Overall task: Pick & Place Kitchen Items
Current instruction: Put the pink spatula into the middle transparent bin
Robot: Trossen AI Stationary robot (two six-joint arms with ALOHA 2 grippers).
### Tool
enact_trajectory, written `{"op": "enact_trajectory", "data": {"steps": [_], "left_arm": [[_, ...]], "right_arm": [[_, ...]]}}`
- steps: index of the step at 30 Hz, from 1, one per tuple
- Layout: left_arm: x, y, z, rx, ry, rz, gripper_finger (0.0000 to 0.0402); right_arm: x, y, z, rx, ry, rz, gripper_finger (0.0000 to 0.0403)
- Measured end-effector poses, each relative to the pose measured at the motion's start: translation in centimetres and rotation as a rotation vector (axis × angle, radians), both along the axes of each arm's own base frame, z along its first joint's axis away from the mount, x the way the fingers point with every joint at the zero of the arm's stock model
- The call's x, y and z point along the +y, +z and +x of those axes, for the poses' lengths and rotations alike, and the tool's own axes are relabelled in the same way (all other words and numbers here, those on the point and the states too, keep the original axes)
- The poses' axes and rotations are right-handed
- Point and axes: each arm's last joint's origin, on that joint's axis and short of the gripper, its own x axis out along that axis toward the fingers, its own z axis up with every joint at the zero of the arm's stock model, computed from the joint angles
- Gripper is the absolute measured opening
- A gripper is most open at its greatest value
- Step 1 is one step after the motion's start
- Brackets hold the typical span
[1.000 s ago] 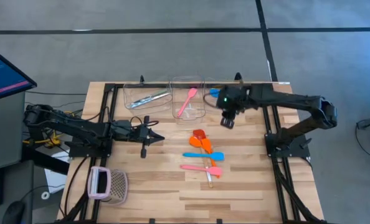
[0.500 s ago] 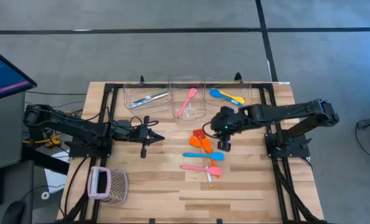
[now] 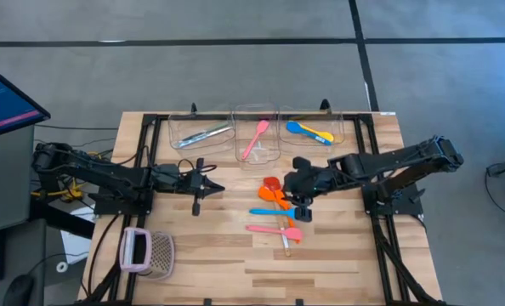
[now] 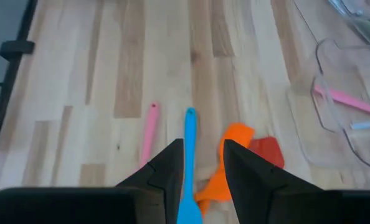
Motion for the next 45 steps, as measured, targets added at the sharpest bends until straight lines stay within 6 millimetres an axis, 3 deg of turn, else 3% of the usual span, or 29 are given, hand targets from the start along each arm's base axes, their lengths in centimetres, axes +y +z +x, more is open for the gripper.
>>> {"op": "enact_trajectory", "data": {"steps": [28, 35, 45], "left_arm": [[0.0, 0.0, 0.0, 0.0, -0.005, -0.001, 0.0002], [0.0, 0.0, 0.0, 0.0, -0.004, -0.001, 0.0002], [0.0, 0.0, 0.0, -0.006, -0.001, 0.001, 0.0002]], "right_arm": [[1.3, 0.8, 0.6, -0.117, 0.038, 0.029, 0.0108], [3.0, -1.1, 1.5, -0.04, 0.061, 0.035, 0.0108], [4.8, -6.9, 2.8, 0.238, 0.074, -0.033, 0.0108]]}}
